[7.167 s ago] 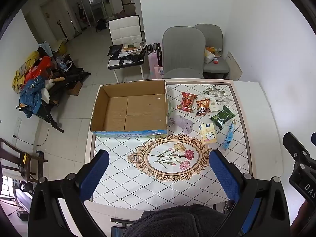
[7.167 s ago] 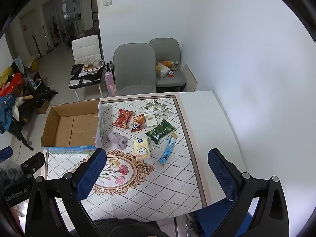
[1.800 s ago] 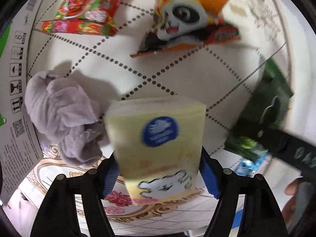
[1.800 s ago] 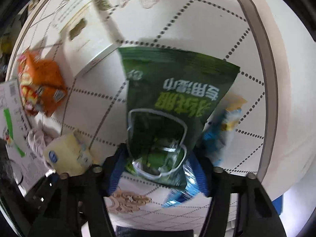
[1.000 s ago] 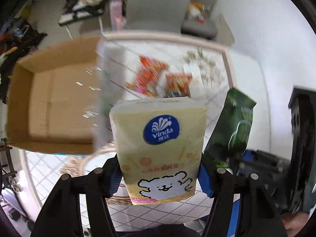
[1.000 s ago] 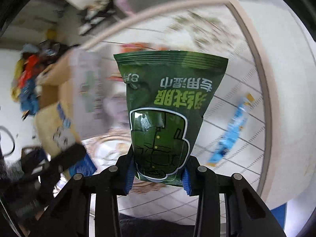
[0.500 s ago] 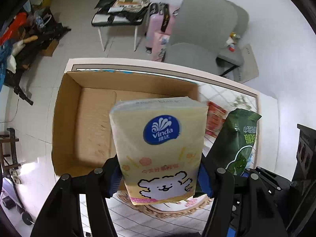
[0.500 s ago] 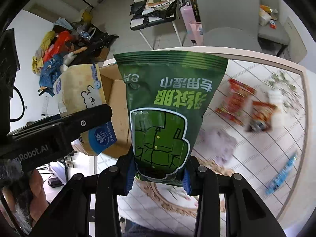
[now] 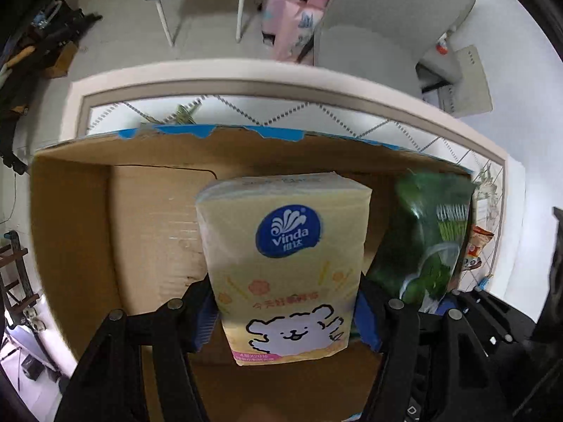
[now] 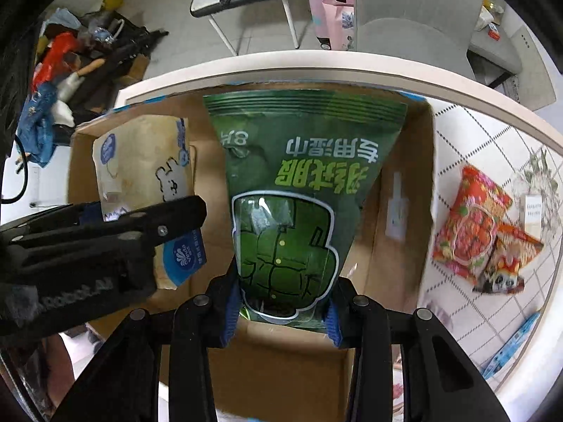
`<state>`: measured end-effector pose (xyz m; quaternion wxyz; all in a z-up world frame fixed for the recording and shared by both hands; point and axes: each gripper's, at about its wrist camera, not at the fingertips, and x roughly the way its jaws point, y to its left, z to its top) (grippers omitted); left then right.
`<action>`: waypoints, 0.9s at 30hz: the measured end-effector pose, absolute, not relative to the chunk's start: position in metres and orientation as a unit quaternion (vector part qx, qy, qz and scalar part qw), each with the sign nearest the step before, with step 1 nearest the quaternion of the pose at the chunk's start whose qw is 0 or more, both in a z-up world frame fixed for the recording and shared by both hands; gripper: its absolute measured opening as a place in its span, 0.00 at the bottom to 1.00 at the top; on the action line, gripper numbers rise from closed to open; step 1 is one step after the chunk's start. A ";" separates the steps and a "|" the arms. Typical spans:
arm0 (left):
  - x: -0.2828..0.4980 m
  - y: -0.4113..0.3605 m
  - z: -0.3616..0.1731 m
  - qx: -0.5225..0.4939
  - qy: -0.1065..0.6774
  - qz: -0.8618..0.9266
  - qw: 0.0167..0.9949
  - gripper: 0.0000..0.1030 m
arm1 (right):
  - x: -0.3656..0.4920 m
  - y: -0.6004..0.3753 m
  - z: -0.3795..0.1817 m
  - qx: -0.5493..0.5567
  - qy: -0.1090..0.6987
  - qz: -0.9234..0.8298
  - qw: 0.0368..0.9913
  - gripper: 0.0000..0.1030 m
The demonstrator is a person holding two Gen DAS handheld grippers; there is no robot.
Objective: Organize soft objects
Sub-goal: 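Carry the tissue pack with the left tool while the right tool carries the wipe pack into the box, then grasp the red snack bag with the left tool while the right tool grasps the white card box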
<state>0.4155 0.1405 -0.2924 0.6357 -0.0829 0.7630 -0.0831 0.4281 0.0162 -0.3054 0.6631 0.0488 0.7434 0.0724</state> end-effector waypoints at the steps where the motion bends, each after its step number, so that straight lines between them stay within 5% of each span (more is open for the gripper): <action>1: 0.416 0.139 -0.294 -0.084 0.766 -0.086 0.632 0.61 | 0.431 0.016 -0.307 0.045 0.743 0.066 0.665 0.47; 4: 0.421 0.140 -0.293 -0.073 0.762 -0.079 0.639 0.62 | 0.435 0.014 -0.310 0.049 0.736 0.054 0.673 0.69; 7: 0.420 0.142 -0.286 -0.067 0.753 -0.078 0.650 0.89 | 0.433 0.010 -0.305 0.044 0.736 0.045 0.674 0.74; 11: 0.409 0.153 -0.275 -0.058 0.740 -0.066 0.667 0.94 | 0.422 0.005 -0.297 0.039 0.736 0.038 0.675 0.92; 27: 0.303 0.176 -0.178 -0.032 0.655 -0.015 0.755 0.94 | 0.322 0.002 -0.206 0.027 0.674 0.029 0.738 0.98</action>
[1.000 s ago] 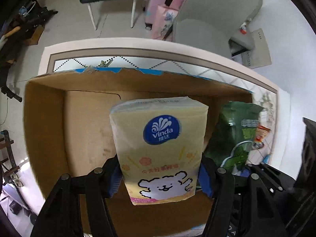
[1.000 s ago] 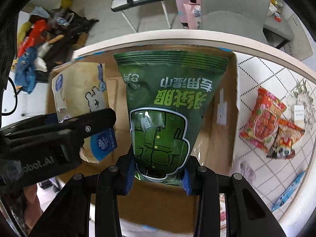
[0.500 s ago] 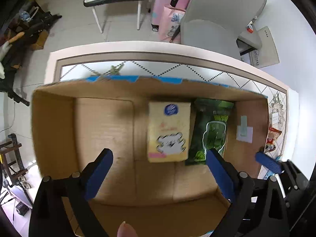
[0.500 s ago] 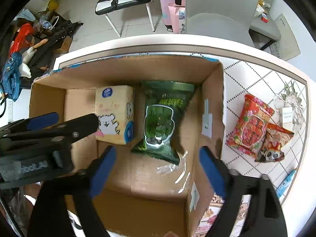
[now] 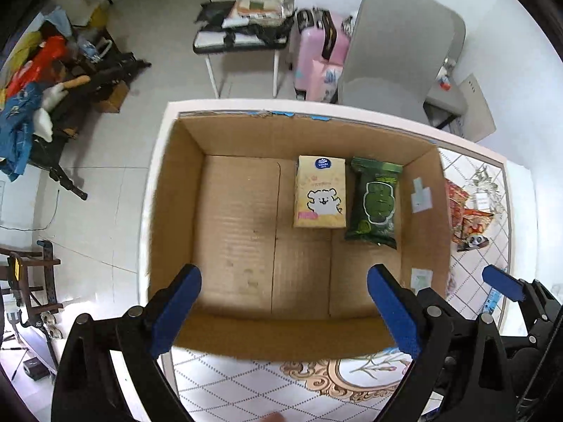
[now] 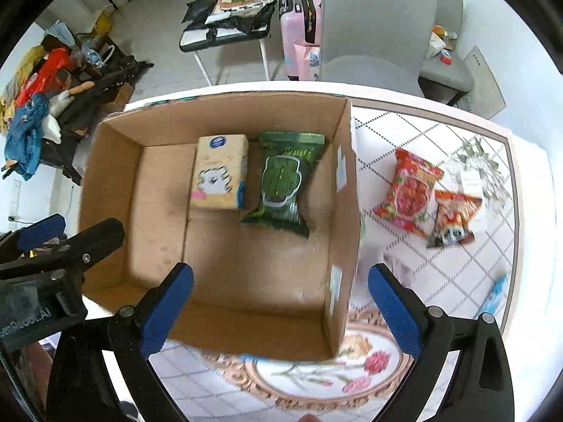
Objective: Organize soft objects
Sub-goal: 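Grasp the red snack bag with the left tool while the right tool grasps the white card box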
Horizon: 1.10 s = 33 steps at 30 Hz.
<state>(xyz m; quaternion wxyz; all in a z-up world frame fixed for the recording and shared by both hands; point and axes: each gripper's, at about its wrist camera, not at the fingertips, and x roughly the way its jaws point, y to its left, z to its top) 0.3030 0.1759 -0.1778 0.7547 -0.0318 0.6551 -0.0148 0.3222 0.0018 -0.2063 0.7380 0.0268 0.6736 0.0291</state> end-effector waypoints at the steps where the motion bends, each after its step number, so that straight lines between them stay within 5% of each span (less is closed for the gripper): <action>1: 0.296 0.177 -0.170 -0.030 0.650 -0.016 0.759 0.94 | 0.316 0.001 -0.200 0.028 0.670 0.030 0.741 0.98; 19: 0.213 0.144 -0.065 -0.026 0.593 -0.028 0.804 0.94 | 0.225 -0.033 -0.086 0.055 0.612 0.072 0.786 0.98; 26: 0.226 0.066 -0.059 -0.006 0.589 -0.045 0.807 0.94 | 0.232 -0.137 -0.099 0.127 0.628 0.037 0.767 0.98; 33: 0.295 -0.042 -0.124 0.051 0.622 -0.052 0.780 0.94 | 0.276 -0.284 -0.173 0.179 0.655 -0.050 0.732 0.98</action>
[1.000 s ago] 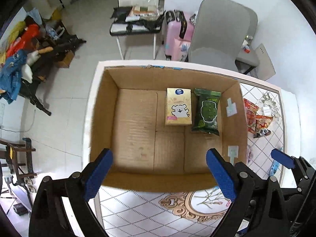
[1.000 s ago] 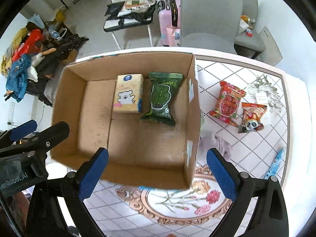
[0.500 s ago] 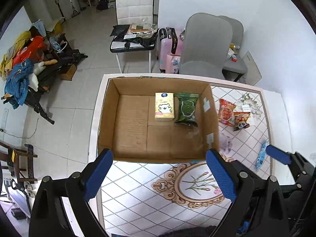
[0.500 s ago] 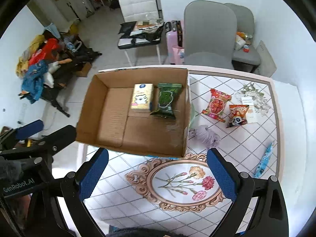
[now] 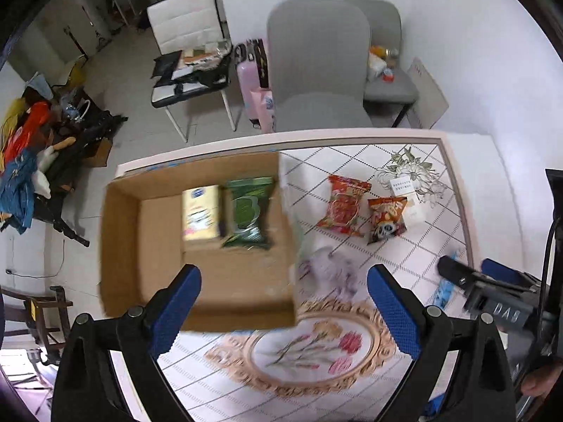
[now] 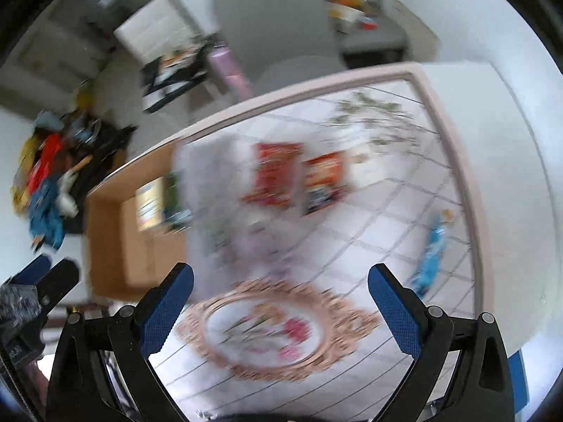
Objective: Organize soft objects
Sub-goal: 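Grasp the red snack bag with the left tool while the right tool grasps the white card box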
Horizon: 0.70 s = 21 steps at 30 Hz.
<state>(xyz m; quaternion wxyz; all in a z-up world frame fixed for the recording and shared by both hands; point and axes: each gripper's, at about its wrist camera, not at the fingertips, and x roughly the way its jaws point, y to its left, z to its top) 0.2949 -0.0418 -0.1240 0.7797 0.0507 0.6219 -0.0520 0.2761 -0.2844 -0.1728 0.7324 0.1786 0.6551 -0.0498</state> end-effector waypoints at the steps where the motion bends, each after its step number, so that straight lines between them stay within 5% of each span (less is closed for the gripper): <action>1: 0.303 -0.053 -0.134 0.056 0.627 -0.052 0.775 0.94 | 0.285 -0.299 -0.185 0.182 0.661 -0.055 0.726 0.98; 13: 0.414 -0.158 -0.297 0.117 0.740 -0.052 0.660 0.94 | 0.388 -0.367 -0.338 0.166 0.746 -0.061 0.642 0.93; 21: 0.434 -0.174 -0.365 0.137 0.787 -0.062 0.599 0.94 | 0.413 -0.370 -0.394 0.181 0.774 -0.057 0.605 0.68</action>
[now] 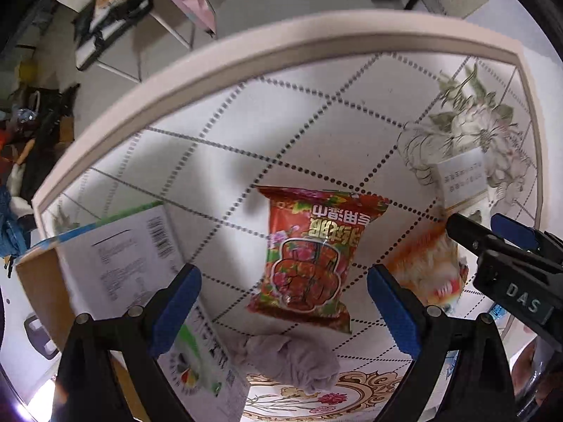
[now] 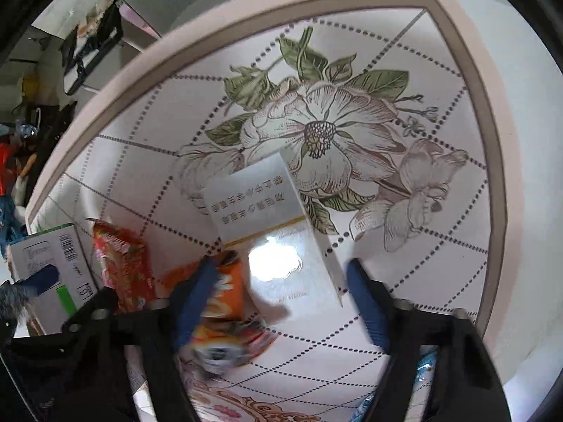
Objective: Organize soft objects
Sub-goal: 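Grasp the red snack bag with the left tool while the right tool grasps the white card box, then carry the red snack bag with the left tool while the right tool carries the white box into the box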
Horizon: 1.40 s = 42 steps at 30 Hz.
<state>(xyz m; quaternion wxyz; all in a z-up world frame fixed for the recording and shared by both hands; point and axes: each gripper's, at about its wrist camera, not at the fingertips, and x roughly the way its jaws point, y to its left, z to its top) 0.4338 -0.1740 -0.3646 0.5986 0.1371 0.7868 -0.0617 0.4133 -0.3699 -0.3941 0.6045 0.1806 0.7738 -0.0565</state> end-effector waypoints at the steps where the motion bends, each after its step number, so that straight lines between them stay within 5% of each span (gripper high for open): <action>1: 0.434 -0.174 -0.368 0.136 0.790 -0.064 0.594 0.94 | 0.413 -0.370 -0.397 0.177 0.777 -0.056 0.602 0.67; 9: 0.429 -0.176 -0.399 0.120 0.811 -0.076 0.567 0.93 | 0.393 -0.393 -0.399 0.132 0.797 -0.066 0.585 0.57; 19: 0.420 -0.179 -0.420 0.098 0.810 -0.080 0.572 0.85 | 0.397 -0.409 -0.397 0.199 0.767 -0.056 0.608 0.57; 22: 0.422 -0.180 -0.411 0.096 0.803 -0.080 0.583 0.68 | 0.413 -0.388 -0.406 0.194 0.775 -0.038 0.600 0.58; 24: 0.422 -0.181 -0.405 0.095 0.801 -0.079 0.586 0.46 | 0.423 -0.374 -0.408 0.178 0.779 -0.041 0.600 0.67; 32: 0.423 -0.172 -0.401 0.080 0.796 -0.080 0.595 0.46 | 0.442 -0.322 -0.413 0.075 0.799 -0.083 0.591 0.65; 42: 0.397 -0.151 -0.369 0.071 0.779 -0.084 0.617 0.44 | 0.396 -0.341 -0.400 0.087 0.776 -0.101 0.617 0.60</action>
